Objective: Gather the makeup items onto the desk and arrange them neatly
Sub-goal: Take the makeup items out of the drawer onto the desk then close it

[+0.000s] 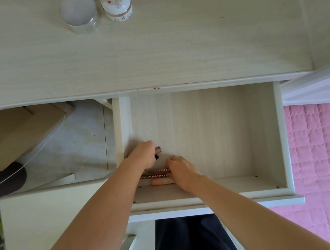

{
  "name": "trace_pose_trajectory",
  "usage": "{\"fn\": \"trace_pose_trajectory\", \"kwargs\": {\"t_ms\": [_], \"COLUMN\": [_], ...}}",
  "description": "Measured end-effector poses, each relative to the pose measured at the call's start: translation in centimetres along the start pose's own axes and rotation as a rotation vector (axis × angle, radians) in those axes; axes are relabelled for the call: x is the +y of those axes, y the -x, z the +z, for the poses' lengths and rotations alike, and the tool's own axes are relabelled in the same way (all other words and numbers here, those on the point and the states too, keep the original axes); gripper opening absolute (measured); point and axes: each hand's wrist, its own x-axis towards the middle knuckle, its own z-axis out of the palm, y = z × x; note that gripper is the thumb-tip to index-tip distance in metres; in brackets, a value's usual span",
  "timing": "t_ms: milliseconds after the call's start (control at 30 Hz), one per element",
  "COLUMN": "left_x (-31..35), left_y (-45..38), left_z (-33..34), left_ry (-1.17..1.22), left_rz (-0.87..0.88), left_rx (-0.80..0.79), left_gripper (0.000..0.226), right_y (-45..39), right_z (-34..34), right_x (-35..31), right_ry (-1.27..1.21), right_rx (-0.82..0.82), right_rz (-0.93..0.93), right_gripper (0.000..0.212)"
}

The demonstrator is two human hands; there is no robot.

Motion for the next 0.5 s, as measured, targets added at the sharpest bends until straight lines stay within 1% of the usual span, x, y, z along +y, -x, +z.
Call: {"fn": "trace_pose_trajectory", "kwargs": {"t_ms": [67,133,233,300,367,433,500], "left_x": [0.0,0.0,-0.1,-0.1,-0.1,0.1,0.2], "left_y": [-0.1,-0.2,-0.1,-0.1,-0.2,-0.2,0.0], "left_z": [-0.1,-0.2,-0.1,-0.1,-0.2,-0.5,-0.8], "left_ry": [0.072,0.123,0.202,0.295,0.379,0.457,0.52], "left_rz": [-0.004,-0.003,0.007,0.008,0.009,0.013,0.024], "left_rx": [0.015,0.021,0.065,0.121,0.155,0.151,0.124], "left_gripper": [0.024,0.02,0.018,0.019,0.017,0.015,0.017], "right_y": [0.1,0.2,0.2,-0.1,-0.4,-0.5,-0.3], "right_z": [0.1,-0.1,-0.9,-1.3,-1.3,-1.2,-1.2], "right_x": [-0.1,-0.3,-0.6,-0.7,-0.8,-0.7,-0.8], "right_ry": [0.017,-0.003,-0.051,-0.062,-0.098,-0.124,-0.114], "right_rx": [0.0,-0.014,-0.089,-0.144,-0.168,-0.167,-0.154], "right_rz": [-0.016,-0.024,-0.016,0.008,0.035,0.054,0.058], "right_gripper": [0.022,0.021,0.036,0.04,0.035,0.03,0.034]}}
